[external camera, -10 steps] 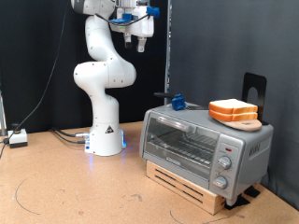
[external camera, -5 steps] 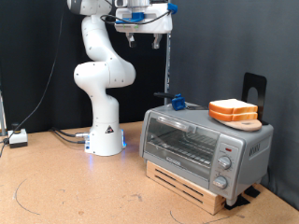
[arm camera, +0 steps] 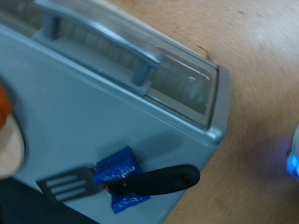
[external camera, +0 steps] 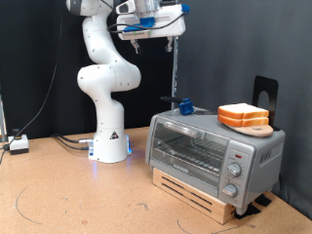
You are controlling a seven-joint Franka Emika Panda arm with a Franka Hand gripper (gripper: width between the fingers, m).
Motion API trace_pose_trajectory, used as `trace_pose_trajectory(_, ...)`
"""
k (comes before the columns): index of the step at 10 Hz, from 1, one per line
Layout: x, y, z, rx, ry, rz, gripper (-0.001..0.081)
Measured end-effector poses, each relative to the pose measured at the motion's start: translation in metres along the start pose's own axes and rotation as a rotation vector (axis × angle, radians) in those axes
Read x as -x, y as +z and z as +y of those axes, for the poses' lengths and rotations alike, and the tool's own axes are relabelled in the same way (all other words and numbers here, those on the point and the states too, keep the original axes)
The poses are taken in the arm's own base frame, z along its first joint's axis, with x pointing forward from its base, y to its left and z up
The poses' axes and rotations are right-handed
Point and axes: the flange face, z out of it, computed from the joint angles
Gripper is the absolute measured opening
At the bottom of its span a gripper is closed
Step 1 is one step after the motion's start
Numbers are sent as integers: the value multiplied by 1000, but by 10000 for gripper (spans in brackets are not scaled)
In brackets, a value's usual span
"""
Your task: Make a piece of toast with the oven
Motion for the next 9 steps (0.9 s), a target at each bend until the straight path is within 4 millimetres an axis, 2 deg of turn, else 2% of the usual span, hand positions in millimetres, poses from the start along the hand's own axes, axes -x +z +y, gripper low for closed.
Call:
trace_pose_trajectory(2, -15, 11, -21, -54, -237, 16, 809)
trace_pose_trajectory(3, -16, 16, -29, -74, -327, 50, 809)
trace_pose_trajectory(4, -15, 17, -27, -61, -305, 23, 809)
trace_pose_trajectory(6, -15, 21, -21, -57, -515, -83, 809)
trace_pose_trajectory(7, -18, 29, -19, -55, -642, -102, 809)
trace_pose_trajectory(9, -22, 50, -27, -89, -845, -31, 809)
